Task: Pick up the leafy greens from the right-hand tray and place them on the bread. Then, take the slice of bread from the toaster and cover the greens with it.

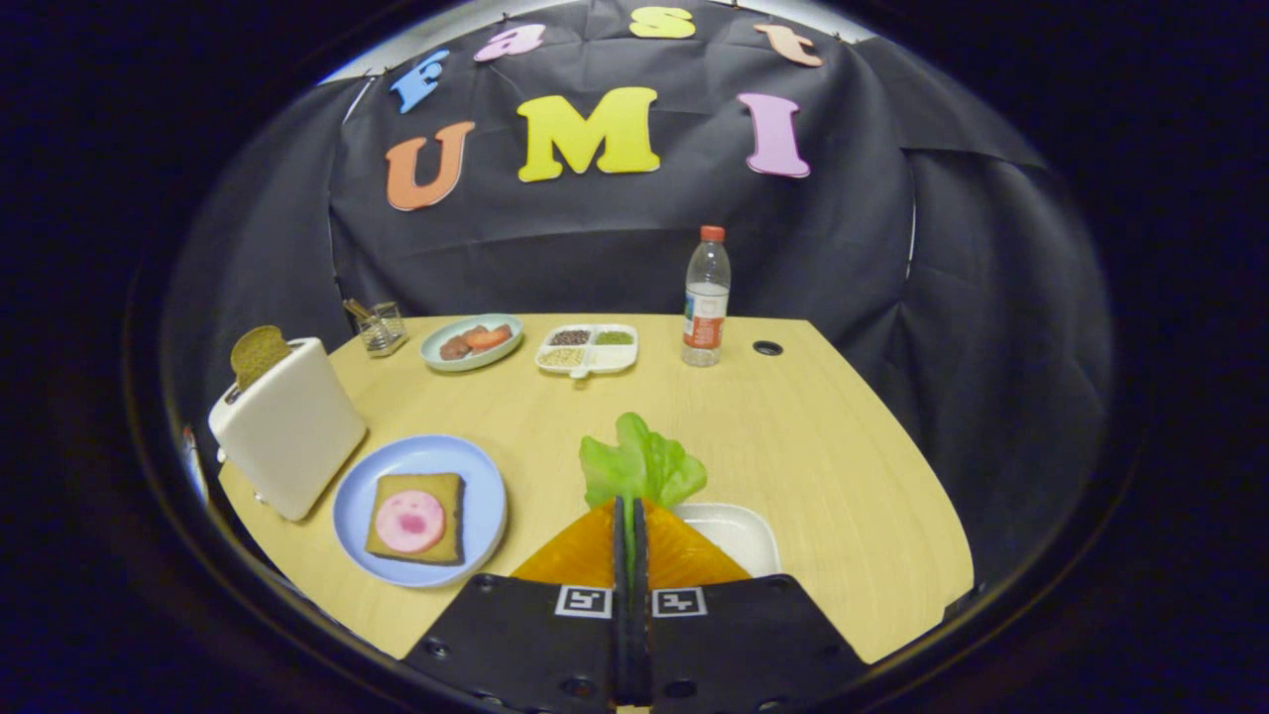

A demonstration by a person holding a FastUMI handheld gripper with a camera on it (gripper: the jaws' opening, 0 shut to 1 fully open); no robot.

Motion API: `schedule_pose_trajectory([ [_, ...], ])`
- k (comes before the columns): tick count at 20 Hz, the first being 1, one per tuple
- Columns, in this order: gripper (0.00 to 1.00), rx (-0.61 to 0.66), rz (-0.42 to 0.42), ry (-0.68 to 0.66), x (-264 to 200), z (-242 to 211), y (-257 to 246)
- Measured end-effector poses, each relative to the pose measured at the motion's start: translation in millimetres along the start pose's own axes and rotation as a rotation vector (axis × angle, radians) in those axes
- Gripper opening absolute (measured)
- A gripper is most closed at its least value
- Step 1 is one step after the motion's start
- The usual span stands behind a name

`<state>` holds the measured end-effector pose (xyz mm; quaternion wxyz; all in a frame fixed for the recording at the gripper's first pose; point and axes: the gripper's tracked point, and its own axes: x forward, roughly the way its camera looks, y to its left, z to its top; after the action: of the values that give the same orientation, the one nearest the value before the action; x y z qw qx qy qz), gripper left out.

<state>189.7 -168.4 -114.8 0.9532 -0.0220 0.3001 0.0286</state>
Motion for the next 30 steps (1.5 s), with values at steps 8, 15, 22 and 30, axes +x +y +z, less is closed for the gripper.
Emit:
schedule_pose_trajectory([
  [8, 0.0, -0.254, 0.048, -0.006, -1, 11, 100],
  [15, 0.0, -0.485, -0.038, 0.052, 28, 0, 134],
  [22, 0.0, -0.676, -0.143, 0.028, 24, 5, 142],
  [30, 0.19, -0.303, 0.169, 0.12, 27, -30, 209],
])
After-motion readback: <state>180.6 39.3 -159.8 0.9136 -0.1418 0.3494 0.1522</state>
